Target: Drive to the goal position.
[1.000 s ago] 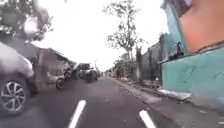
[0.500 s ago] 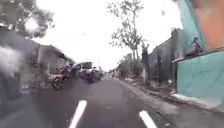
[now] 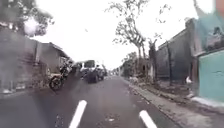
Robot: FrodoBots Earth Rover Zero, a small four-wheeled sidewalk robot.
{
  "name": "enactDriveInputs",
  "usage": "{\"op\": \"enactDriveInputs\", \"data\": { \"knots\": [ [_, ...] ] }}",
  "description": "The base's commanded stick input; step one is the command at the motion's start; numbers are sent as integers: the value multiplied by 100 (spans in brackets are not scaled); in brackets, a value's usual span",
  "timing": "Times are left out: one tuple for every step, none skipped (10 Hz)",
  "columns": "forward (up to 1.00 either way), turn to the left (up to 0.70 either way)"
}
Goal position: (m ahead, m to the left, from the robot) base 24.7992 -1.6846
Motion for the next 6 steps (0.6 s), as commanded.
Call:
{"op": "enactDriveInputs", "data": {
  "knots": [
    [100, 0],
    [100, 0],
    [100, 11],
    [100, -1],
    [100, -34],
    [100, -40]
  ]
}}
